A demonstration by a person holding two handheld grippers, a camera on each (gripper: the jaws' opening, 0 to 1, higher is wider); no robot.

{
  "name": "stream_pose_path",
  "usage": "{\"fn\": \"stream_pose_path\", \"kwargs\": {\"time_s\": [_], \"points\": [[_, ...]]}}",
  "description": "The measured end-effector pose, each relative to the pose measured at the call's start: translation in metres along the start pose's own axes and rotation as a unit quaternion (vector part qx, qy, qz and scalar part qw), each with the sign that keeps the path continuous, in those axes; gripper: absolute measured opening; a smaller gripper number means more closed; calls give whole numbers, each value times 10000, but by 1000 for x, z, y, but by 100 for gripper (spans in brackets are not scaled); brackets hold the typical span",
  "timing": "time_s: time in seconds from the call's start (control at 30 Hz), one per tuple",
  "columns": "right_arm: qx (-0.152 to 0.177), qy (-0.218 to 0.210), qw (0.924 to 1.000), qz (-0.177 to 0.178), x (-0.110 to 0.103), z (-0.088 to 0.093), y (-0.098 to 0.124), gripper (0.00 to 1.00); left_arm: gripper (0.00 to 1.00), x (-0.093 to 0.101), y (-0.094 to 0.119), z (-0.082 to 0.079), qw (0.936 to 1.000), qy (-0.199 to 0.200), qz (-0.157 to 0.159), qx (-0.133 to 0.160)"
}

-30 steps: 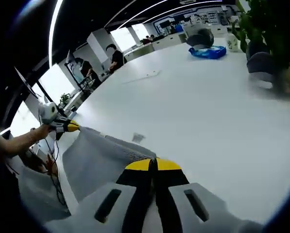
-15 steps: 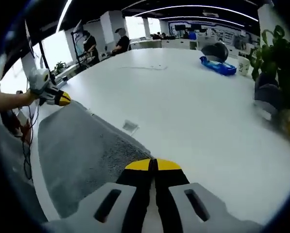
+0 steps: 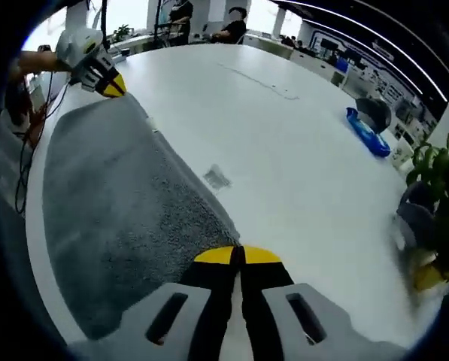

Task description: Fold the towel on the table until its edges align and the towel forms a compact rectangular stack.

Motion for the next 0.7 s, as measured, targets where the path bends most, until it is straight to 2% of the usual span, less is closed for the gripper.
{"fn": "stream_pose_path", "kwargs": {"time_s": [0.07,0.17,0.2,0.27,0.43,0.5,0.53,0.57,0.6,0.63,0.67,0.7], "points": [[-306,214,9993,-44,0,-3,-1,0,3,-1,-2,-4,9994,-206,140,-235],[-628,503,9967,-111,0,-6,-2,0,3,-4,-2,-5,9986,176,321,-385],[-687,629,9956,-130,0,-7,-3,0,3,-4,-2,-4,9981,315,344,-395],[-771,974,9921,-144,-1,-8,-3,1,3,-5,-2,-4,9984,256,358,-366],[-794,1128,9904,3,-4,-7,-3,1,3,-2,0,-3,9983,324,315,-364],[-760,1076,9911,193,-5,-6,-3,1,3,-2,1,-3,9989,173,285,-321],[-570,1016,9918,525,-7,-4,-2,1,4,-2,1,-3,9989,-246,308,-270],[-329,1238,9892,712,-9,-3,-2,1,4,-1,2,-2,9988,-237,305,-302],[-42,1593,9828,933,-11,0,-1,1,4,1,6,-1,9988,-139,299,-367],[30,1675,9801,1068,-14,5,2,1,4,1,10,-1,9989,-98,261,-367],[145,1658,9804,1049,-17,8,3,1,4,2,13,-2,9995,-1,181,-266],[100,1550,9826,1015,-18,10,5,1,6,3,17,-6,9998,-46,178,-33]]}}
Point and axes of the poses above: the point that each gripper's makers call its tool centre point, and the gripper's own axes: y roughly backward along the fingers, x roughly to its right, z roughly out of its underside, the point moved 5 cm from there along y, roughly backward along the fingers, and after that the axes turned 8 degrees about -y, right-handed, at the moved point
